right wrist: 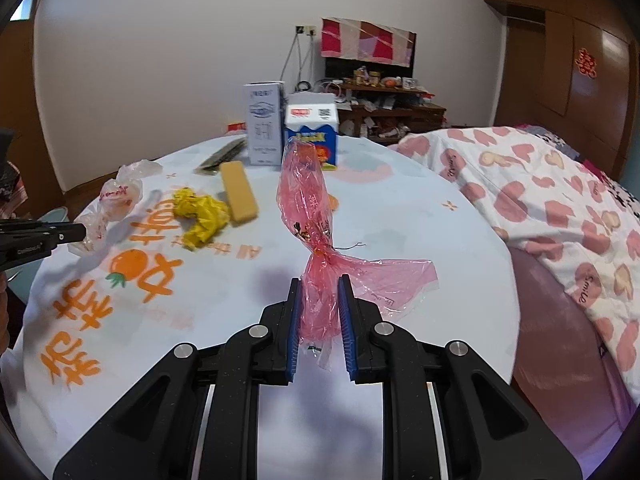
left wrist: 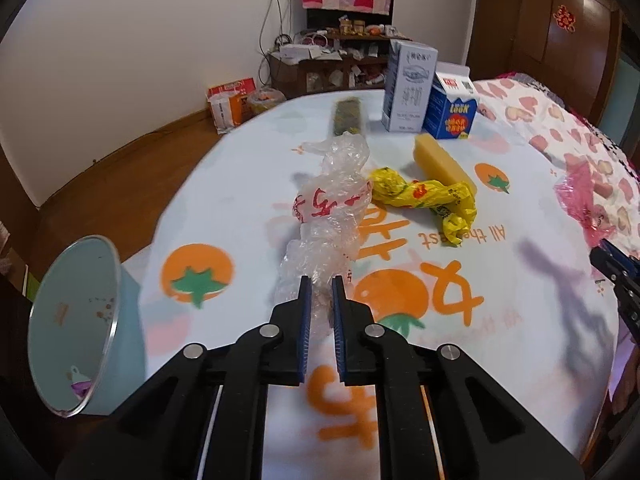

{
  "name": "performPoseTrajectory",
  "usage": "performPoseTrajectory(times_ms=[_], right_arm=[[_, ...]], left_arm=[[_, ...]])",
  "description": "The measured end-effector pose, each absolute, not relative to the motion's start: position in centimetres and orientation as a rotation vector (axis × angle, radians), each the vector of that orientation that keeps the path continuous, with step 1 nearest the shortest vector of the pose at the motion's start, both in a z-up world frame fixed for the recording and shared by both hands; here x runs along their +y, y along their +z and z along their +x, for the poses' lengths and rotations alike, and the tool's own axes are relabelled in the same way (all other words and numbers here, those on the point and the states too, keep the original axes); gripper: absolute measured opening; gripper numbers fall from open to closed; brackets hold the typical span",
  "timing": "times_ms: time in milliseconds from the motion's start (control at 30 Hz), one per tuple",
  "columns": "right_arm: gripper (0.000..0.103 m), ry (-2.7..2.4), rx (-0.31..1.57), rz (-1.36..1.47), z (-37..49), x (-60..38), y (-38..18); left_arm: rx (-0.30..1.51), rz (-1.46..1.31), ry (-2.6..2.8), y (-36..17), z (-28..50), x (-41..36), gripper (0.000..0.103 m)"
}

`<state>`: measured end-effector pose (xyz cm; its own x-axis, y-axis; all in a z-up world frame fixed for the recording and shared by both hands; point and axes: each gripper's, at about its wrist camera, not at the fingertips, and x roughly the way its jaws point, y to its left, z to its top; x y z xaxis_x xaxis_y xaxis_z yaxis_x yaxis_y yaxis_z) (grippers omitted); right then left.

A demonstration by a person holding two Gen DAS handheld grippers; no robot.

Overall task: Collect trash
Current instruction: 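Grasp the clear plastic bag with the left gripper, then carry the clear bag and pink bag over the teal bin with both grippers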

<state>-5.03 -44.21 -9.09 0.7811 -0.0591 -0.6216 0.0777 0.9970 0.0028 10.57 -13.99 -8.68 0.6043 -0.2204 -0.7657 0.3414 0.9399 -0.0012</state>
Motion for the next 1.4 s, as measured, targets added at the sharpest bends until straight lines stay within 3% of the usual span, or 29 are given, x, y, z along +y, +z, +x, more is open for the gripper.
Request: performPoseTrajectory(times_ms=[367, 1400], right_arm=[[0.019, 0.005, 0.628, -0.013, -3.3, -39.5, -7.0], [0.019, 0.23, 0.577, -0.107, 3.1, -24.8, -5.5]], left_arm=[[0.712, 0.194, -0.274, -6.2, 7.4, -10.5, 0.01], [0.663, 0.089, -0.119, -5.1, 6.6, 0.1, 0.01]])
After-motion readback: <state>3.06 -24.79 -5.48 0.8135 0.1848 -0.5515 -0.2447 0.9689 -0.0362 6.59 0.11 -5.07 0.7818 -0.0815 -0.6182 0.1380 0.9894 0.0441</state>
